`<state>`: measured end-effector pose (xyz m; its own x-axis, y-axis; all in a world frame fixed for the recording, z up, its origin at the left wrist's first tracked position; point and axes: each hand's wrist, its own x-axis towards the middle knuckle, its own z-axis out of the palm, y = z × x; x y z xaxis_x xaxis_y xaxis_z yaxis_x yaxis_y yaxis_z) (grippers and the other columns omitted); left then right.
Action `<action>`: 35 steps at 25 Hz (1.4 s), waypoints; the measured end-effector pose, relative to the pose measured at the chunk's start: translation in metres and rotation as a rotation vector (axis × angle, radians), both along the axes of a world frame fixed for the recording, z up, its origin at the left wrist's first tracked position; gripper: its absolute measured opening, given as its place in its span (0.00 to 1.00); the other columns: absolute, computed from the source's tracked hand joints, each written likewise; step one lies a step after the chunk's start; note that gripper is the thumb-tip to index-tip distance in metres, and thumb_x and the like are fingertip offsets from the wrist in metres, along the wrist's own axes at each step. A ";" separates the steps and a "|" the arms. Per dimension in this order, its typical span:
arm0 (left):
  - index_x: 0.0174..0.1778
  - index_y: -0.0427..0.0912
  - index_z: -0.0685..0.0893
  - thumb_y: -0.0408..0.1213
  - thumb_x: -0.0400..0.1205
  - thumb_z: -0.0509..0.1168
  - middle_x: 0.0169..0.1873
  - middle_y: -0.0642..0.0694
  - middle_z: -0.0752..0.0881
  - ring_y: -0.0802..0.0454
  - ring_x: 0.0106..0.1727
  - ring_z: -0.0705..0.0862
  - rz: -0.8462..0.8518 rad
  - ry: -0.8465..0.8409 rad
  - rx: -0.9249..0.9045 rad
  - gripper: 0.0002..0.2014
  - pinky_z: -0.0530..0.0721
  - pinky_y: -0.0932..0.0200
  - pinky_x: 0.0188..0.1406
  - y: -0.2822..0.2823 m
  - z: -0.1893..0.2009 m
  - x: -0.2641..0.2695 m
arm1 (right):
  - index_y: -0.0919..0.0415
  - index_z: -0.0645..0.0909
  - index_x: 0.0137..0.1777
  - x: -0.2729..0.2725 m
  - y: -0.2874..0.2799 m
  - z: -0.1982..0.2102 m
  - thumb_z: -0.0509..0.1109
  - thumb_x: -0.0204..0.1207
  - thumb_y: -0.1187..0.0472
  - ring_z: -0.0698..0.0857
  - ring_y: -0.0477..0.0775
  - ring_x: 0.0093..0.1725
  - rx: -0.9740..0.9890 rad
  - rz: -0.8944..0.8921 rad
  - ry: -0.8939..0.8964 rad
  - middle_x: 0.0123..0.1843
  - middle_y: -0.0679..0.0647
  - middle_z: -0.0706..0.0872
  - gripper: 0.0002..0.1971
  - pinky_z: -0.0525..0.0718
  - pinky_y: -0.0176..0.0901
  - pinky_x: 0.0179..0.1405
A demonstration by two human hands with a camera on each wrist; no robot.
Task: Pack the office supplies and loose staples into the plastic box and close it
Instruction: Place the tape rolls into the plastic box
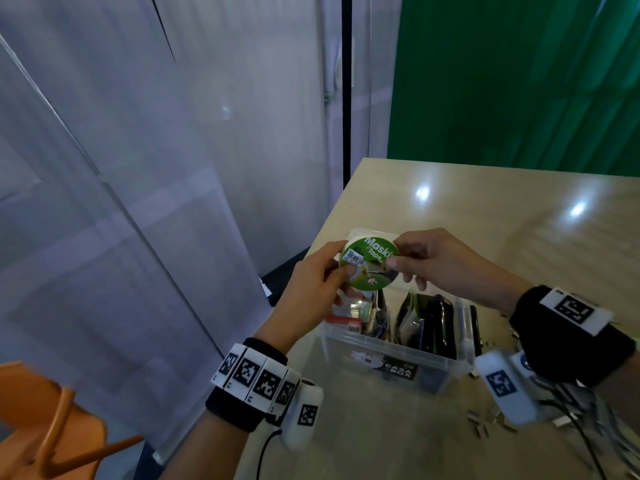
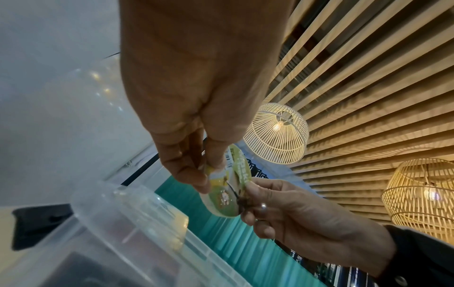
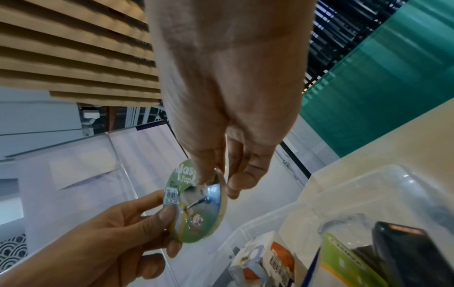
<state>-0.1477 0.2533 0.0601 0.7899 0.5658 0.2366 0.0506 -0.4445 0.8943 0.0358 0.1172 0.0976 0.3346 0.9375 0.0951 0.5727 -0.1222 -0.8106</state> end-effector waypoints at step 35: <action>0.55 0.45 0.93 0.30 0.82 0.68 0.47 0.49 0.93 0.59 0.42 0.86 -0.284 0.369 0.392 0.11 0.81 0.68 0.45 -0.030 -0.022 0.056 | 0.51 0.93 0.56 0.070 -0.023 -0.036 0.72 0.76 0.74 0.90 0.41 0.49 -0.203 0.105 -0.514 0.52 0.48 0.94 0.19 0.86 0.30 0.52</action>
